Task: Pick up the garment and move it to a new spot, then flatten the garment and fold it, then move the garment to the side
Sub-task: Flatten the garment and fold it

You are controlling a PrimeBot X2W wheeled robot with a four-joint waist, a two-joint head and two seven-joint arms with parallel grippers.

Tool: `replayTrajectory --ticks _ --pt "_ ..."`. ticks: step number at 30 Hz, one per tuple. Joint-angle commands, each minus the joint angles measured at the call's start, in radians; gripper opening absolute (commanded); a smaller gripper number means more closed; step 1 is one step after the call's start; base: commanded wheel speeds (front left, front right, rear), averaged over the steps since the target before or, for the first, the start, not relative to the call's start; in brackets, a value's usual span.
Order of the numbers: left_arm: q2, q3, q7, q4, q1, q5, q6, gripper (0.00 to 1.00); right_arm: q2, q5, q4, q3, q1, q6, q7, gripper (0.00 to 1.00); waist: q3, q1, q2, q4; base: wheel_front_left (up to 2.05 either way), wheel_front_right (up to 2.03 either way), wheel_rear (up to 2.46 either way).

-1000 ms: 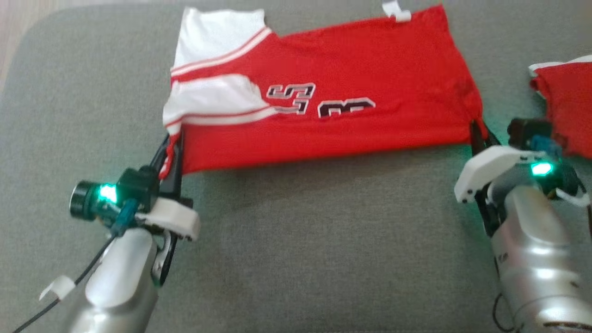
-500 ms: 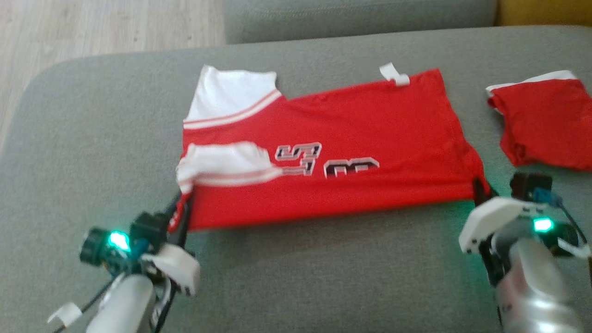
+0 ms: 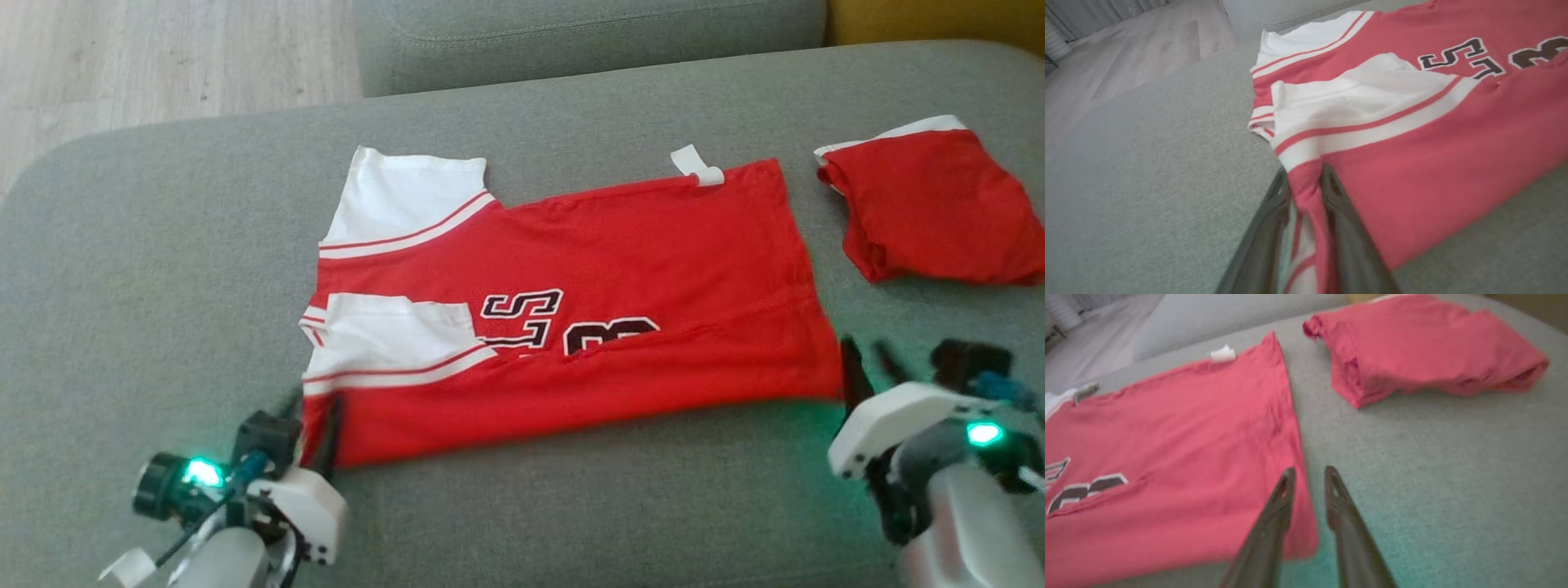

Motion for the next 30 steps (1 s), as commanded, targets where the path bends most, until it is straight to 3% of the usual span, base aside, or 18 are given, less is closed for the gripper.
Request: replayTrajectory --ticks 1,6,12,16,22,26,30 --pt "0.039 0.053 -0.008 -0.03 -0.029 -0.002 0.013 1.0 -0.009 0.012 -0.054 0.022 -0.018 -0.001 -0.02 1.0 0.0 0.0 0.0 -0.002 0.0 0.0 0.0" --pt "0.024 0.08 -0.075 -0.089 -0.04 -0.008 0.059 1.0 -0.009 0.072 -0.148 0.068 -0.007 -0.001 -0.118 1.0 -0.001 0.0 0.0 -0.006 0.0 0.0 0.0" --pt "0.005 0.154 -0.195 -0.191 -0.059 -0.047 0.084 1.0 -0.009 0.129 -0.196 0.096 0.001 -0.001 -0.218 1.0 0.019 0.0 0.0 -0.022 0.0 0.0 0.0" --pt "0.015 0.164 -0.214 -0.277 -0.107 -0.02 0.063 1.0 -0.009 0.159 -0.222 0.148 -0.01 -0.001 -0.276 1.0 0.062 0.0 0.0 -0.042 0.0 0.0 0.0" --pt "0.076 0.138 -0.195 -0.316 -0.262 0.015 -0.044 1.0 -0.009 0.189 -0.27 0.195 -0.045 -0.001 -0.322 1.0 0.159 0.0 0.0 -0.081 0.0 0.0 0.0" --pt "0.13 0.108 -0.083 -0.264 -0.426 0.028 -0.137 1.0 -0.009 0.209 -0.304 0.214 -0.076 -0.001 -0.34 1.0 0.237 0.0 0.0 -0.109 0.0 0.0 0.0" --pt "0.18 0.07 0.053 -0.15 -0.579 0.011 -0.197 1.0 -0.009 0.23 -0.332 0.237 -0.107 -0.001 -0.354 1.0 0.311 0.0 0.0 -0.139 0.0 0.0 0.0"
